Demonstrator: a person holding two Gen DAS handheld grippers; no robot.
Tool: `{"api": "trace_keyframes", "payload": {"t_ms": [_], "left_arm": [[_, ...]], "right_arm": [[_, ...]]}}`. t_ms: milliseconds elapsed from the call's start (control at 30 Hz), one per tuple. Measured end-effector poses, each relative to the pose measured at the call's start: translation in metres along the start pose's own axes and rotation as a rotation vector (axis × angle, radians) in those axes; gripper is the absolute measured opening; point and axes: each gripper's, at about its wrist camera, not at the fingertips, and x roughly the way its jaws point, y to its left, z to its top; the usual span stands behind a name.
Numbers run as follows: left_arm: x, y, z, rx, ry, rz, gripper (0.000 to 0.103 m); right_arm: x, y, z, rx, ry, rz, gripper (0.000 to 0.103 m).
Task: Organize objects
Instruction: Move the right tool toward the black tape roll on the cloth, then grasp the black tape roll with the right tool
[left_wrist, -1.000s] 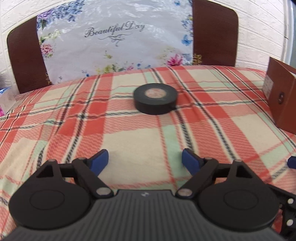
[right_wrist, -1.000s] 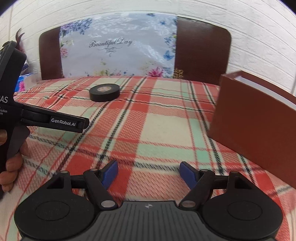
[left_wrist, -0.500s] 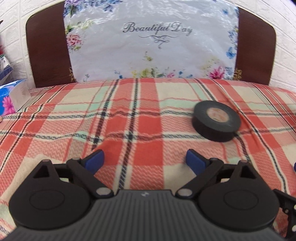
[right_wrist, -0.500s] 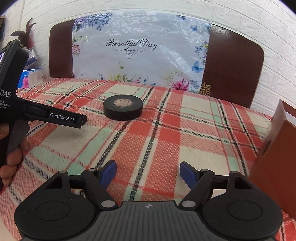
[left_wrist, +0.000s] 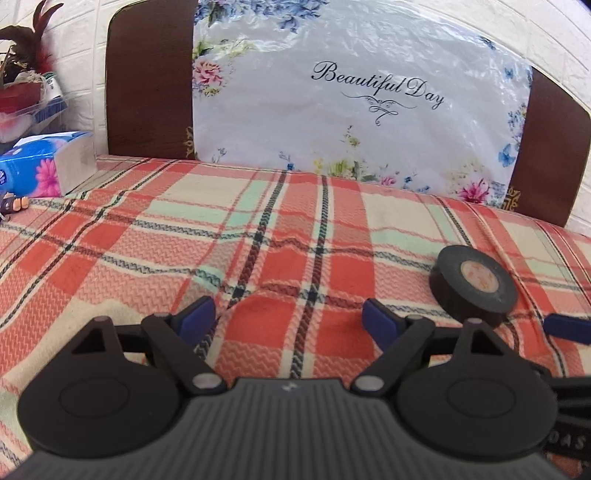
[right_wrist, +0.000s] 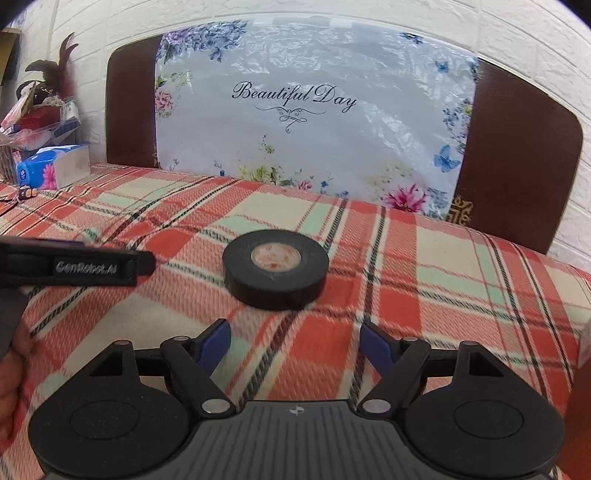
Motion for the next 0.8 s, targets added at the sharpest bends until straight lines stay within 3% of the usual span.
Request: {"api": "trace_keyframes", "payload": {"t_ms": [200, 367, 400, 633, 800], "left_arm": [[0.003, 0.001, 0.0, 0.003, 0.005, 0.022, 0.085], [0.003, 0.0, 0.0, 0.005, 0.004, 0.024, 0.087], [0.003, 0.0, 0.0, 0.008, 0.005, 0.024, 0.087], [0.004, -0.003, 0.0, 0.022, 0.009, 0.033, 0.089], [0.005, -0.004, 0.0, 0.034, 0.012, 0.04, 0.089]], "right_arm": [[0.031, 0.005, 0.02, -0.046, -0.007, 0.025, 0.082], [0.047, -0.006, 0.029, 0.003, 0.018, 0.094, 0.082], [0.047, -0.004, 0.029, -0.005, 0.014, 0.109, 0.076], [0.041, -0.001, 0.027, -0.021, 0.007, 0.103, 0.075], [0.013, -0.011, 0.008, 0.011, 0.017, 0.087, 0.076]]}}
